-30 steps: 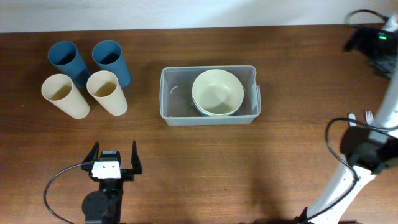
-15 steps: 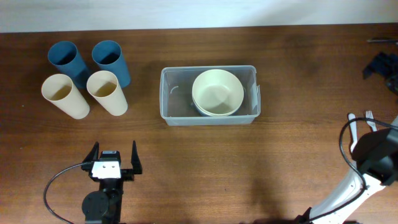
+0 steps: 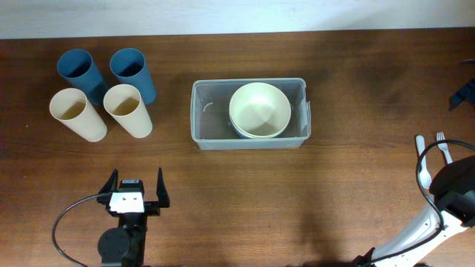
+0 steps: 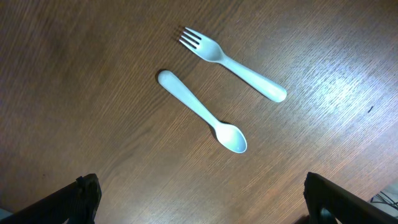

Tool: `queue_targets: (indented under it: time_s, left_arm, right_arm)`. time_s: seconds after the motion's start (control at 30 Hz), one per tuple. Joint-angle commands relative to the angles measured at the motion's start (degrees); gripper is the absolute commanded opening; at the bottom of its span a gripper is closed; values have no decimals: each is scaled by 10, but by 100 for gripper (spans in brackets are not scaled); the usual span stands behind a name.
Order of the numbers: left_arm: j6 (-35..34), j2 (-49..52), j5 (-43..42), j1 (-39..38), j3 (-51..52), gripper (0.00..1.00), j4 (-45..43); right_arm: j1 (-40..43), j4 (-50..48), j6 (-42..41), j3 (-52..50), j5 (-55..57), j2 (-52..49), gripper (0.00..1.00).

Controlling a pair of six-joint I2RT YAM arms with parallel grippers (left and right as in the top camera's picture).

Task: Pack container
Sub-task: 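Raise the left gripper and move it toward the front cream cup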

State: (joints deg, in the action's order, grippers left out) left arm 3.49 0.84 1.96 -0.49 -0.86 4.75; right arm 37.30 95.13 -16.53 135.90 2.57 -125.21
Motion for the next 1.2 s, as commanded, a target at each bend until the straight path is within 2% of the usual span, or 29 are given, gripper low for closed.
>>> queue_targets:
  time_s: [0.0, 0.1, 0.37, 0.5, 0.6, 0.83, 0.9, 0.97, 1.07, 1.17]
  left_arm:
    - [9, -4, 7, -1, 3, 100, -2]
    - [9, -4, 3, -1, 3, 100, -15]
    - [9, -4, -43, 16, -9, 99, -171]
    - [13, 11, -63, 44, -63, 100, -166]
    - [50, 38, -124, 69, -127, 100, -155]
    - [65, 78, -210, 82, -226, 100, -245]
    - [64, 97, -268, 82, -261, 99, -222]
    - [61, 125, -281, 82, -301, 99, -172]
    - [48, 200, -272, 82, -396, 100, -54]
    - [37, 319, -273, 82, -530, 100, 75]
  right_arm:
    - [-3, -2, -4, -3, 7, 8, 99]
    - [-3, -2, -4, -3, 7, 8, 99]
    - [-3, -2, -4, -3, 7, 8, 99]
    - [-3, -2, -4, -3, 7, 8, 99]
    - [-3, -2, -4, -3, 7, 8, 99]
    - [-3, -2, -4, -3, 7, 8, 99]
    - [-3, -2, -4, -3, 7, 8, 99]
    - [-3, -2, -4, -3, 7, 8, 99]
    - [-3, -2, -4, -3, 7, 8, 99]
    - [-3, -2, -4, -3, 7, 8, 99]
